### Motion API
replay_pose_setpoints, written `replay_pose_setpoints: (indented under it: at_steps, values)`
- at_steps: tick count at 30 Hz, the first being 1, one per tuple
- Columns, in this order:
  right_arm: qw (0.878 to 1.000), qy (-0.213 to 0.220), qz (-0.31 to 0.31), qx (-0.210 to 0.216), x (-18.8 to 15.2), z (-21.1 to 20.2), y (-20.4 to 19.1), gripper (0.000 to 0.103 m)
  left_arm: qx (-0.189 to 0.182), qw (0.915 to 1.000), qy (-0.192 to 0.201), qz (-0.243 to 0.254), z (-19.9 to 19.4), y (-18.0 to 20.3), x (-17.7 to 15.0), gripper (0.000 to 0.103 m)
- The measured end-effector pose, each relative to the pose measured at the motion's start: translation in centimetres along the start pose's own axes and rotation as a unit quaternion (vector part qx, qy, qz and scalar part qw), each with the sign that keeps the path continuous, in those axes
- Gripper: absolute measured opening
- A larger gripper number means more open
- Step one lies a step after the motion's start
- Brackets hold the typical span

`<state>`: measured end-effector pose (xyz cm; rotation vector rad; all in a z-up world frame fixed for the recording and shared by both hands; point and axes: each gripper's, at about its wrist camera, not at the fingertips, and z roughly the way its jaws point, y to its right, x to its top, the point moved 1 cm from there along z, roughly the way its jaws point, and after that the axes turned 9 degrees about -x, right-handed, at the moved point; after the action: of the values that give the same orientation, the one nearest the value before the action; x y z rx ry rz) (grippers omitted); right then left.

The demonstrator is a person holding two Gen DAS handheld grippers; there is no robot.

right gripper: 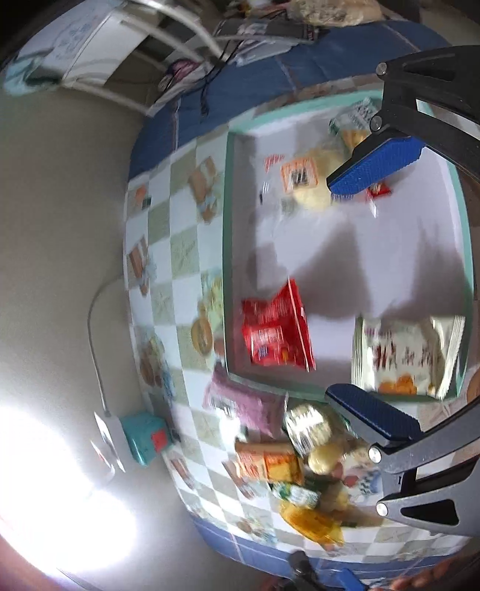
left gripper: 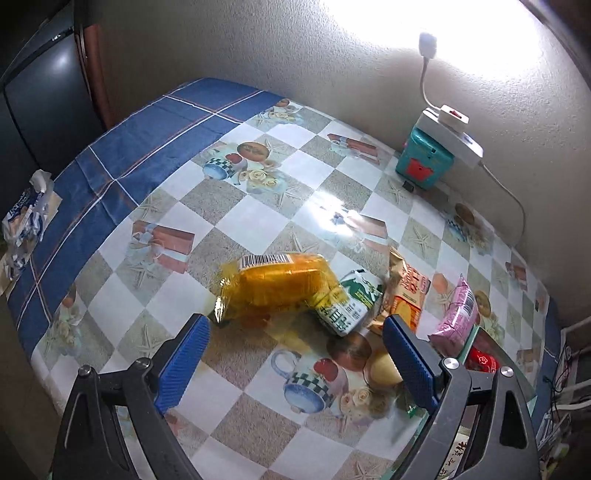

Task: Organize snacks
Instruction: 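Move both grippers back toward the snack pile, then grasp the yellow wrapped cake with the left gripper while the right grasps the orange cracker pack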

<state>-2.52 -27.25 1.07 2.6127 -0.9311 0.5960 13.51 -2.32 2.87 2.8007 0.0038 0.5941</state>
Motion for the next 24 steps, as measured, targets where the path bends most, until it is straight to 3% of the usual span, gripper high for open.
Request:
replay_pose_setpoints:
  at_steps: [12, 16, 20, 24]
  values:
    - [0.998, 0.027, -0.05, 0.019, 1.3, -1.4, -6.9, 0.103, -0.006, 0.9993, -0.018, -0.032, 1.6, -3.1, 2.5, 0.095]
    - [0.996, 0.045, -0.059, 0.042, 2.5, -2.0, -8.9, 0.103, -0.022, 0.9981, -0.012, -0.057, 1.9, -4.6, 3.7, 0.1]
    - [0.995, 0.052, -0.061, 0.06, 3.6, -2.1, -10.9, 0.103, -0.045, 0.9947, -0.018, -0.09, 2.6, -6.2, 4.4, 0.101]
    - [0.995, 0.057, -0.046, 0.07, 4.4, -1.5, -12.5, 0.103, -0.04, 0.9939, -0.011, -0.103, 3.2, -7.2, 5.0, 0.101]
